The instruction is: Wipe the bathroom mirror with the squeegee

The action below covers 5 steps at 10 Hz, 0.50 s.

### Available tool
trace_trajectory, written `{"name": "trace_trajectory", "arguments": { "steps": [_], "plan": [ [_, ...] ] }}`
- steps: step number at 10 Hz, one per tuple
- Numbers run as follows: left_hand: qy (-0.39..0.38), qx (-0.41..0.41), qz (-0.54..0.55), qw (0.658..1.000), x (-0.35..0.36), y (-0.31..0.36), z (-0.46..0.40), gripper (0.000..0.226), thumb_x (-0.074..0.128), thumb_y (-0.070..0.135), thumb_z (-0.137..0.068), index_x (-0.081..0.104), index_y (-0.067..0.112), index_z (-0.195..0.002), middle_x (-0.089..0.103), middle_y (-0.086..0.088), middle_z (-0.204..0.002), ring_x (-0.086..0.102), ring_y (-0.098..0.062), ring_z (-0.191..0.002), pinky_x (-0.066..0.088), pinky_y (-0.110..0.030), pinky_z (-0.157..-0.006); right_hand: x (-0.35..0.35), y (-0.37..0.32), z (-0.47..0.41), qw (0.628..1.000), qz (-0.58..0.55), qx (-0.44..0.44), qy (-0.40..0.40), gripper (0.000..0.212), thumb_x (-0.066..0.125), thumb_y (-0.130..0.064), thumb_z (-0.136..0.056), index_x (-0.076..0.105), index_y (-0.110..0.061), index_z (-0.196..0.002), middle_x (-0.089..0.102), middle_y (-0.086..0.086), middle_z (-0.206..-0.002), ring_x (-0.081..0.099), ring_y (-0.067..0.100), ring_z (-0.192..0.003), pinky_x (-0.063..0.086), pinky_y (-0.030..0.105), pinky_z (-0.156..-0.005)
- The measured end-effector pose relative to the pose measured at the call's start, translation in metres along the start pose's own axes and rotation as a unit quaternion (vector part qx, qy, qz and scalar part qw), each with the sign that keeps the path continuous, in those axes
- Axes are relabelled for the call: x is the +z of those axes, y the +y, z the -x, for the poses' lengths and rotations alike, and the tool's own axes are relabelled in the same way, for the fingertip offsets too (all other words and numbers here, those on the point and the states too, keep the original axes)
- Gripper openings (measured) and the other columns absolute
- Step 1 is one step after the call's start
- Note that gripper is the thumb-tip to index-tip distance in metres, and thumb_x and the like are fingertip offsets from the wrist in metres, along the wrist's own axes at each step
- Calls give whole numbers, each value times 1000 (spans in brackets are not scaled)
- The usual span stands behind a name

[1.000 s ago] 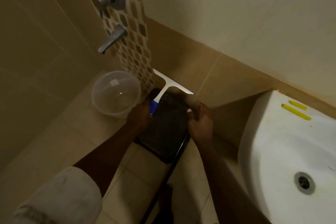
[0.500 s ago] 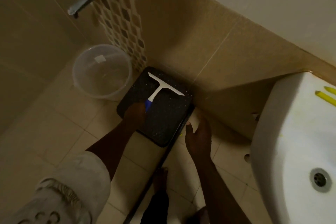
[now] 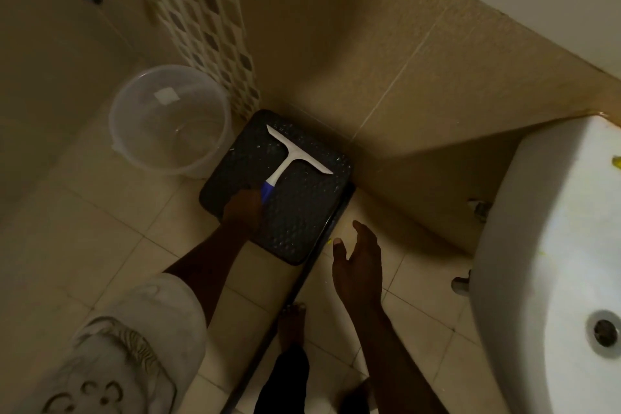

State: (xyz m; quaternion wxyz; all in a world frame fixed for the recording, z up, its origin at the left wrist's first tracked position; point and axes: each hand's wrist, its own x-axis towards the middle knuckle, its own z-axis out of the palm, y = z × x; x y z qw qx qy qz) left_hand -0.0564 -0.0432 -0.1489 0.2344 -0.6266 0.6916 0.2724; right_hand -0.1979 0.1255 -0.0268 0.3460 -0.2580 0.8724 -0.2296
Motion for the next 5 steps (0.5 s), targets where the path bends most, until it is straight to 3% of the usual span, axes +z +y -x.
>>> {"name": "trace_trajectory", "arguments": {
  "steps": [2, 5],
  "plan": [
    [8, -14, 13, 1000, 6, 1, 4, 60, 66, 20, -84, 35, 14, -135, 54, -14, -123, 57, -29, -107, 50, -43, -87, -5, 4, -1, 1000, 4, -12, -10, 55, 55, -28, -93, 35, -18, -143, 42, 5, -144, 42, 21, -130, 43, 43, -102],
    [54, 26, 39, 997, -24, 1, 42, 59, 61, 28, -89, 31, 15, -139, 56, -13, -122, 59, -26, -104, 52, -41, -85, -24, -17, 22, 999, -14, -34, -16, 56, 52, -27, -95, 30, -18, -145, 37, 3, -149, 35, 18, -135, 34, 34, -107]
  ]
}}
